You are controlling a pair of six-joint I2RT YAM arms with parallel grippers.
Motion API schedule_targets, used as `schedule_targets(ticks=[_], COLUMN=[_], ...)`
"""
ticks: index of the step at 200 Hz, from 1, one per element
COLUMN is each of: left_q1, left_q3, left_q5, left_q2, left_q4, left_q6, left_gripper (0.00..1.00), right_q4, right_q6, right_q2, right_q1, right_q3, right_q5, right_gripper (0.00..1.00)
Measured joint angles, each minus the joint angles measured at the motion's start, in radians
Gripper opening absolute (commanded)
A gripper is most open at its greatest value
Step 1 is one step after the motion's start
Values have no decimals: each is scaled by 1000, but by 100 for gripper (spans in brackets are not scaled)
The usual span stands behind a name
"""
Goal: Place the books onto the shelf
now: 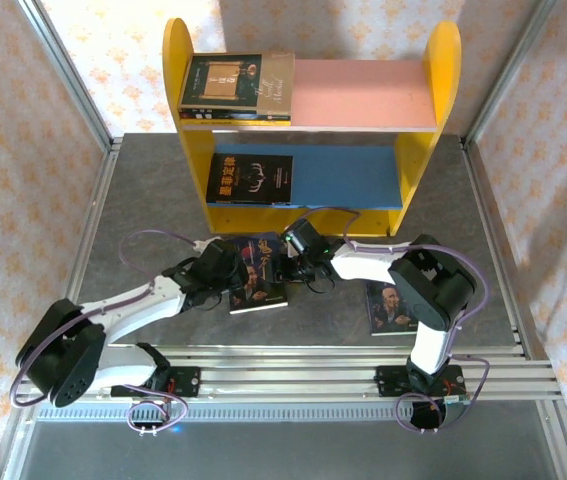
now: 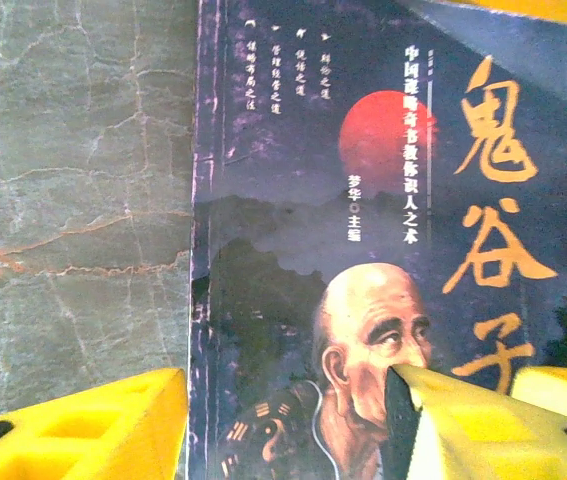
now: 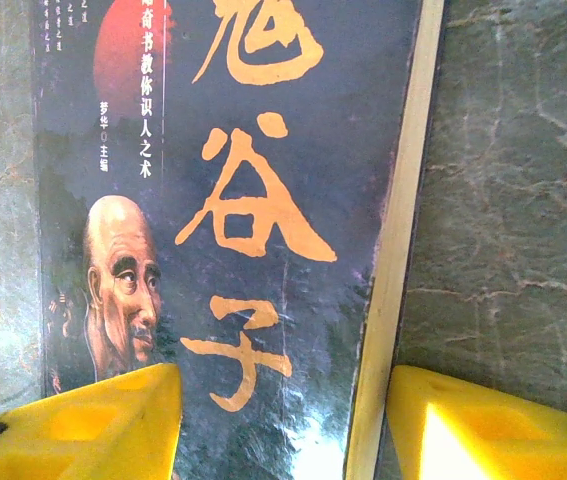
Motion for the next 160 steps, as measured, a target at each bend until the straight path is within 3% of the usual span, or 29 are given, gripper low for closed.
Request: schedule_targets(ticks=[160], left_q1=[47], left_q3=[-90], left_q5=[4], left_q2=[-12], left_q4=[-9], left_q6=[0], left_gripper=[60], right_q4=[-6], right_q6=[13], right_q2=[19], right_q1=[2], right_q3=[11], right_q5=[1], right_gripper=[51])
